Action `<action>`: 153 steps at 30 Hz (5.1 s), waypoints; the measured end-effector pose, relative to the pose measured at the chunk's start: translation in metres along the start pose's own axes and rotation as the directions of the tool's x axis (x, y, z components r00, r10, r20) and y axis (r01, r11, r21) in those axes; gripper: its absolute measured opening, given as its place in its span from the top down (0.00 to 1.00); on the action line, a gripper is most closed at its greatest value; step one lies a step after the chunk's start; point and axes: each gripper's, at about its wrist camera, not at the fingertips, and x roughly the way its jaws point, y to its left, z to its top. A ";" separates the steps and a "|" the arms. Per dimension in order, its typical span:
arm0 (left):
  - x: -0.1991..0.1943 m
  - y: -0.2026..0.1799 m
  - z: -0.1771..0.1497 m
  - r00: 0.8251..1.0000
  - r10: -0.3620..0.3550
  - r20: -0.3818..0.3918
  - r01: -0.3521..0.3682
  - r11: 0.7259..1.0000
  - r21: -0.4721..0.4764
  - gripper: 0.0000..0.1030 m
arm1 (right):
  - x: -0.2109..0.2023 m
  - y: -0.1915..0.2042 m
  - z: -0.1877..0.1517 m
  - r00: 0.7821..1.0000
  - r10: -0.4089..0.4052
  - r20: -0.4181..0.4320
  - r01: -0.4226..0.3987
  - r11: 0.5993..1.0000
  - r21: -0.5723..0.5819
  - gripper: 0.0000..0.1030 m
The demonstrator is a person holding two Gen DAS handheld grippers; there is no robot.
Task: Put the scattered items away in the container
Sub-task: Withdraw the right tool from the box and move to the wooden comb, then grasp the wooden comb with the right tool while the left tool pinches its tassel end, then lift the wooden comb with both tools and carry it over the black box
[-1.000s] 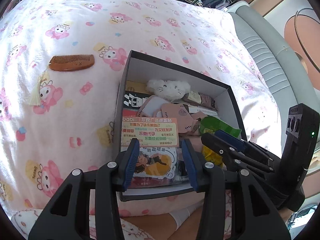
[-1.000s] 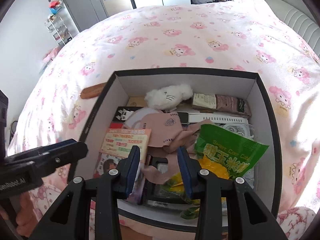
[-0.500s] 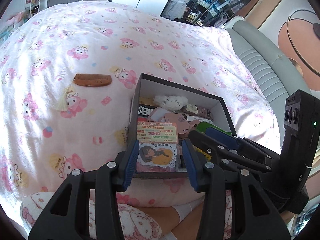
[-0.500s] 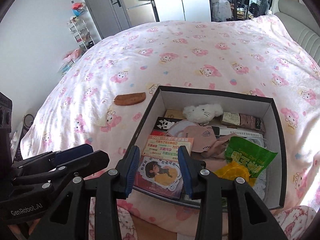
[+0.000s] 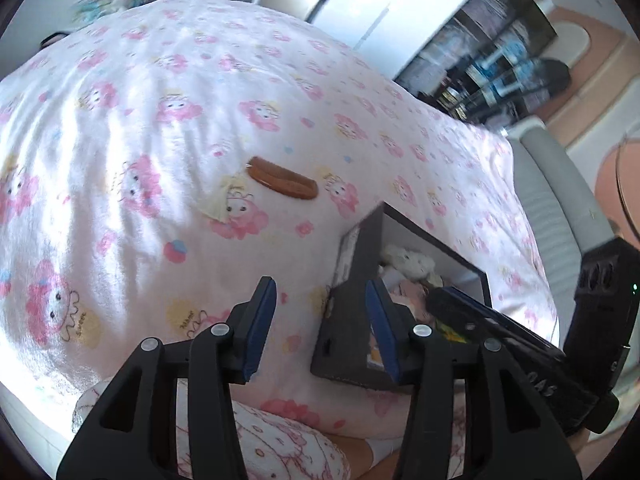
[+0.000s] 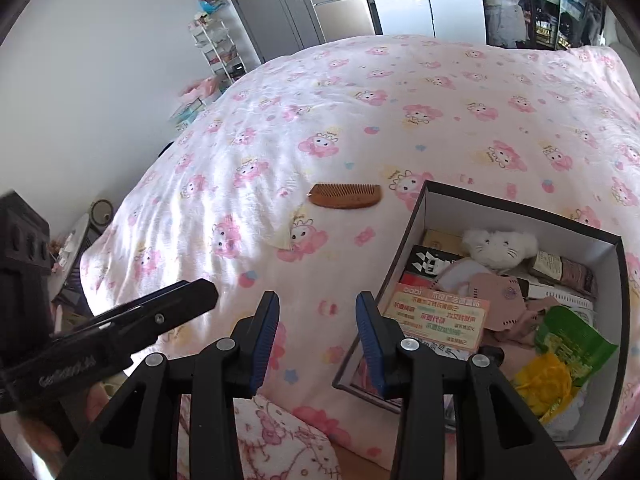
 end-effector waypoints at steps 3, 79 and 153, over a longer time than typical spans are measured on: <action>0.015 0.029 0.007 0.999 0.046 0.001 -0.046 0.997 -0.069 0.54 | 0.005 -0.013 0.018 0.999 -0.032 -0.001 0.032 0.999 0.027 0.64; 0.212 0.114 0.132 0.980 0.059 -0.190 -0.111 0.956 -0.272 0.82 | 0.263 -0.055 0.109 0.935 0.078 -0.346 0.008 0.971 0.241 0.66; 0.079 -0.146 0.011 0.933 -0.308 -0.188 0.340 0.924 0.173 0.67 | -0.058 -0.111 0.004 0.992 -0.048 0.115 0.015 0.963 0.269 0.62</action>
